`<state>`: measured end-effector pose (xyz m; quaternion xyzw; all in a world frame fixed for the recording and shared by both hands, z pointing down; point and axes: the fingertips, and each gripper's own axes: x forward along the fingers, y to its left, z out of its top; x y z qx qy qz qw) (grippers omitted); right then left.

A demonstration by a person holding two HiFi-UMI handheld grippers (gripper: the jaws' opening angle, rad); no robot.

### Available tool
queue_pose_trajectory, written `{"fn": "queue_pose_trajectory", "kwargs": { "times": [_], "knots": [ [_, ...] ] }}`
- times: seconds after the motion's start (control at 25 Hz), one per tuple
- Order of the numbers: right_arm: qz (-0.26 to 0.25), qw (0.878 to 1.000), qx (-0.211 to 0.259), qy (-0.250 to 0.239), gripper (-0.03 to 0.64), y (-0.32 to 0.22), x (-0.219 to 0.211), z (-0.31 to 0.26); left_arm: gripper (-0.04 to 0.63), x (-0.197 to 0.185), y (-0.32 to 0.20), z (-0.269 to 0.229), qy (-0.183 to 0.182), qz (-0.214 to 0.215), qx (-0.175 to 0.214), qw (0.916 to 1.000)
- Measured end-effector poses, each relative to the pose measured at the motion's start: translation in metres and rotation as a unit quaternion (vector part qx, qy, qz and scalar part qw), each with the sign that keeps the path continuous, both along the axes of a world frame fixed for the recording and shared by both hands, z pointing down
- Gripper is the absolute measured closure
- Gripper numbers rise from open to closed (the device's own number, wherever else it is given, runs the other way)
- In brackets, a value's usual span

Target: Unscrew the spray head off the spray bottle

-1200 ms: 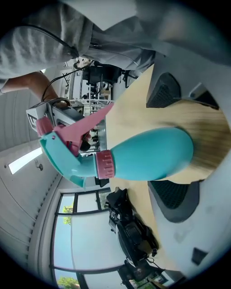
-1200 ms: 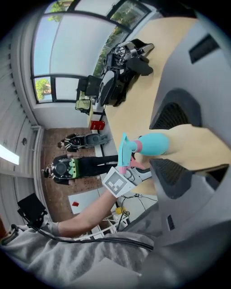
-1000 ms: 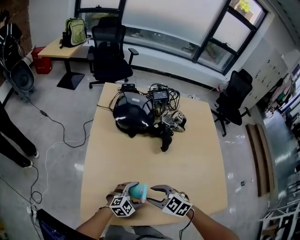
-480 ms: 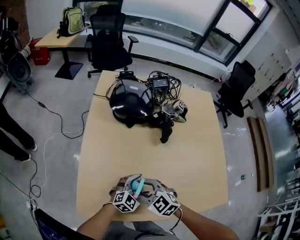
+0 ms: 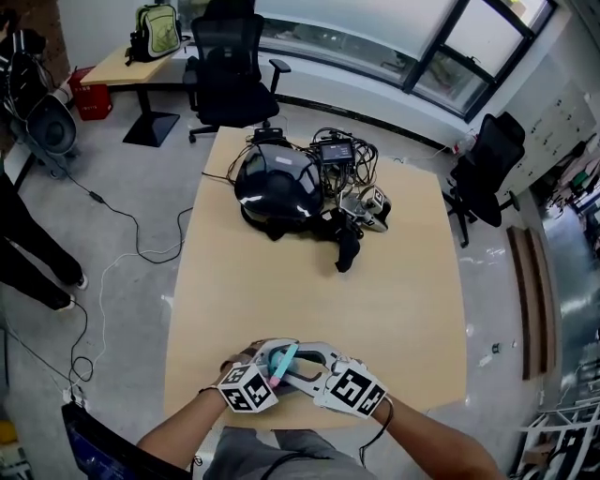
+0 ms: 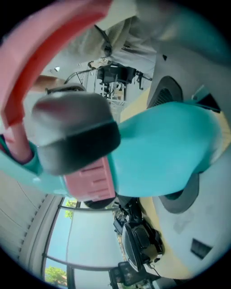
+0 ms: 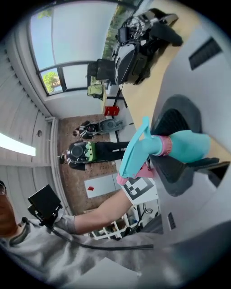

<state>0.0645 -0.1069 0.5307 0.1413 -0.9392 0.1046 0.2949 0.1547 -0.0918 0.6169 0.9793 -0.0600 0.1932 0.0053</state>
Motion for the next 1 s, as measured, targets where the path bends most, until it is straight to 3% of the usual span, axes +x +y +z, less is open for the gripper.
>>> {"fn": "queue_pose_trajectory", "kwargs": {
  "times": [0.12, 0.24, 0.32, 0.36, 0.48, 0.6, 0.72, 0.8, 0.92, 1.0],
  "knots": [
    [-0.084, 0.996, -0.030, -0.010, 0.474, 0.013, -0.011, -0.018, 0.181, -0.009, 0.020, -0.021, 0.006, 0.064, -0.014, 0.9978],
    [-0.187, 0.980, -0.074, -0.011, 0.474, 0.033, -0.015, -0.033, 0.181, -0.017, 0.046, -0.038, 0.006, 0.120, -0.033, 0.9922],
    [-0.236, 0.967, -0.095, -0.009, 0.474, 0.039, -0.015, -0.042, 0.181, -0.019, 0.053, -0.046, 0.004, 0.124, -0.047, 0.9912],
    [-0.242, 0.965, -0.097, -0.007, 0.474, 0.038, -0.016, -0.045, 0.181, -0.020, 0.049, -0.048, 0.001, 0.106, -0.052, 0.9930],
    [-0.172, 0.983, -0.060, -0.012, 0.438, 0.018, -0.021, -0.048, 0.181, -0.025, 0.014, -0.054, -0.005, -0.007, -0.064, 0.9979],
    [-0.031, 0.998, 0.011, -0.053, 0.430, -0.002, -0.019, -0.054, 0.181, -0.032, -0.021, -0.062, -0.001, -0.116, -0.076, 0.9904],
    [0.090, 0.989, 0.064, -0.096, 0.430, -0.012, -0.020, -0.070, 0.181, -0.038, -0.036, -0.069, -0.025, -0.176, -0.062, 0.9820],
    [0.141, 0.981, 0.101, -0.092, 0.430, -0.017, -0.018, -0.077, 0.181, -0.042, -0.041, -0.070, -0.051, -0.200, -0.048, 0.9773],
    [0.166, 0.971, 0.160, -0.057, 0.430, -0.026, -0.015, -0.081, 0.181, -0.050, -0.051, -0.066, -0.080, -0.228, -0.030, 0.9698],
    [0.166, 0.971, 0.165, -0.047, 0.430, -0.029, -0.016, -0.081, 0.181, -0.053, -0.054, -0.066, -0.083, -0.233, -0.026, 0.9686]
  ]
}}
